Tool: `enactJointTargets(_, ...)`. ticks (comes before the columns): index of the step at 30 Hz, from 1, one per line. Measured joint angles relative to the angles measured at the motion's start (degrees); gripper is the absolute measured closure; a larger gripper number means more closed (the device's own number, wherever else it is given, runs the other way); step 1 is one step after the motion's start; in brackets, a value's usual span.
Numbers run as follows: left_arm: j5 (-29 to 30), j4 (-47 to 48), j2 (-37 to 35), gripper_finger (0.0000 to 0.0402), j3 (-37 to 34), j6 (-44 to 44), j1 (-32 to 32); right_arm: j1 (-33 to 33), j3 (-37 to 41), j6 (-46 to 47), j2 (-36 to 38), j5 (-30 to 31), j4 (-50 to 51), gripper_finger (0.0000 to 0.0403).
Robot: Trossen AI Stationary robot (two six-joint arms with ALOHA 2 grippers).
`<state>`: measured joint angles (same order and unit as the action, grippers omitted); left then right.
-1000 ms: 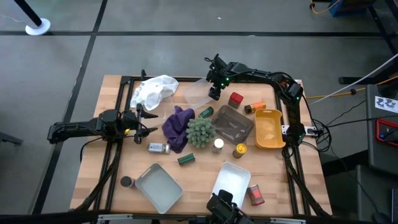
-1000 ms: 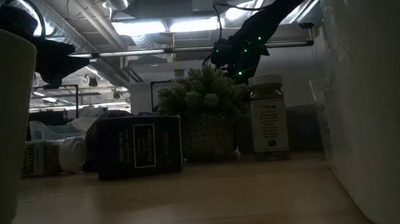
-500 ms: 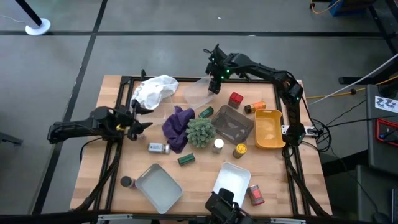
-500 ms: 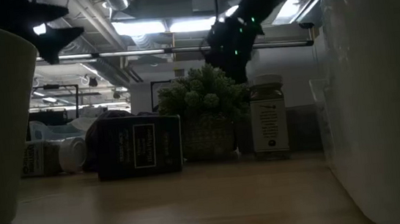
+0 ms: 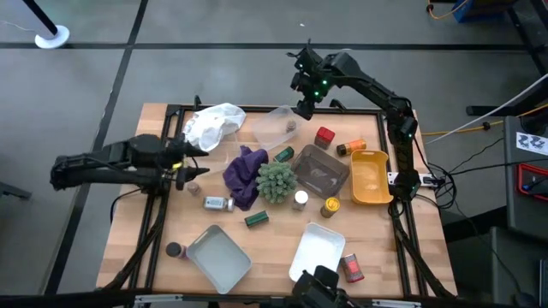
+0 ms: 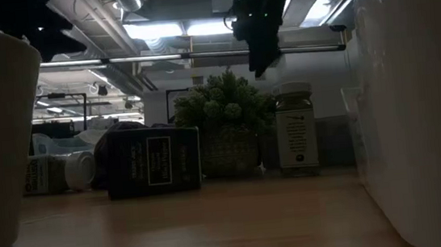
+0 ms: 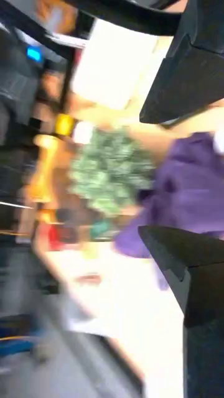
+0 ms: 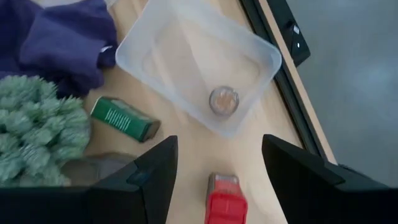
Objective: Sort spices by type
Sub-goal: Put the brown seasoning bottle into the right transparent bin
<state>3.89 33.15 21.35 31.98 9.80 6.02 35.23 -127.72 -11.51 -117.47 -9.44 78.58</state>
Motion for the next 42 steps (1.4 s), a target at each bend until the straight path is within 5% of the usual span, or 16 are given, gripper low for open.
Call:
enactJointTargets(9,-0.02,27.93,19.1,0.0135,14.85,14.58,0.0,-3.15,-1.69,-0.36,1.59,4.6,9.01,0.0169)
enactJointTargets(18,-1.3,43.45,31.47,0.0135,15.88,34.35,0.0,-7.81,-1.69,-0.39,7.61,7.48,11.48,0.0169)
enactJointTargets(31,-3.72,35.61,38.4,0.0135,11.46,41.4,-0.13,-14.5,1.56,0.64,17.27,8.47,11.34,0.0169)
enactJointTargets(42,-5.66,31.43,39.18,0.0135,5.66,48.28,-0.16,-16.61,29.36,5.16,33.61,14.11,-0.99,0.0169)
